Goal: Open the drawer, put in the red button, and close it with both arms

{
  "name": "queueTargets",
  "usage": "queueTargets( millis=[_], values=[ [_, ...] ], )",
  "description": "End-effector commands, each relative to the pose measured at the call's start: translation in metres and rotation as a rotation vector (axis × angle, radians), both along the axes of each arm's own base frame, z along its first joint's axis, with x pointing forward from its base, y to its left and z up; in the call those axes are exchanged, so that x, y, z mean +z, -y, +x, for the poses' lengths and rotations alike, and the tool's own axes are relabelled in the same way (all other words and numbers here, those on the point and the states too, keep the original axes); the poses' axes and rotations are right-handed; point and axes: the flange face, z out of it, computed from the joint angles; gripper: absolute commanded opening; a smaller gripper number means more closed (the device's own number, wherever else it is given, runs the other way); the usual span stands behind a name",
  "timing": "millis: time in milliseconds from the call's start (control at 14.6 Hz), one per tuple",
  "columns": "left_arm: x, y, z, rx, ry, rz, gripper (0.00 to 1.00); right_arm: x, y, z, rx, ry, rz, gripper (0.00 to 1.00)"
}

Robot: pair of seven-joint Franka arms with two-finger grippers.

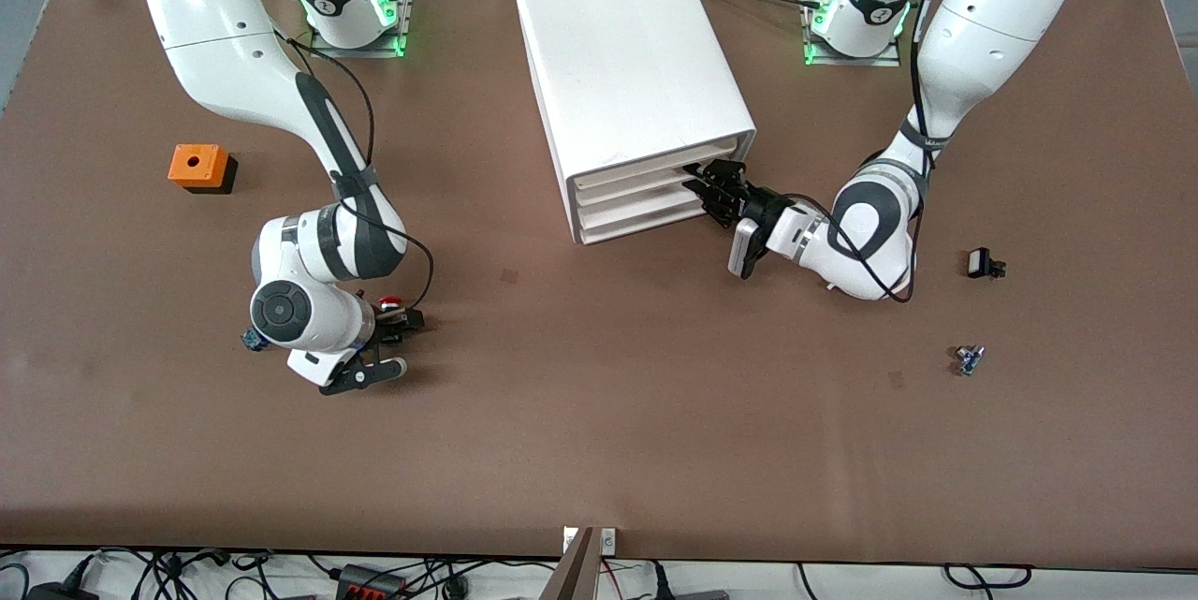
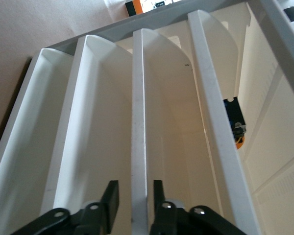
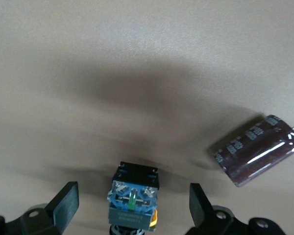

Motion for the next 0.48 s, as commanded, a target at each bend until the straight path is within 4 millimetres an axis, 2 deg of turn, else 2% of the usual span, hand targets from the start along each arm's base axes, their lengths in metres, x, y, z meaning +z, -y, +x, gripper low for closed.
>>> queueTargets(
  millis=[0,68,137,205,274,342,411],
  values=[
    [-0.006,0.010,0.003,0.025,0.048,-0.008,0.01,0.002,-0.005,-0.002,-0.005,-0.017,0.010,1.00],
    [-0.003,0.010,0.008,0.030,0.056,0.007,0.00,0.002,-0.003,-0.002,-0.005,-0.018,0.010,0.98],
    [0.008,0.010,0.024,0.030,0.099,0.004,0.00,0.001,-0.001,-0.001,-0.006,-0.020,0.010,0.88],
    [0.010,0.005,0.035,0.036,0.119,0.009,0.01,-0.001,0.001,-0.001,-0.012,-0.021,0.009,0.86],
    [0.011,0.001,0.046,0.031,0.143,0.017,0.01,-0.001,0.001,-0.001,-0.017,-0.023,0.008,0.79],
    [0.009,-0.007,0.059,0.025,0.166,0.041,0.01,-0.002,0.001,-0.003,-0.017,-0.027,0.007,0.72],
    [0.008,-0.014,0.071,0.021,0.177,0.070,0.01,-0.004,0.001,-0.004,-0.016,-0.032,0.006,0.58]
  ],
)
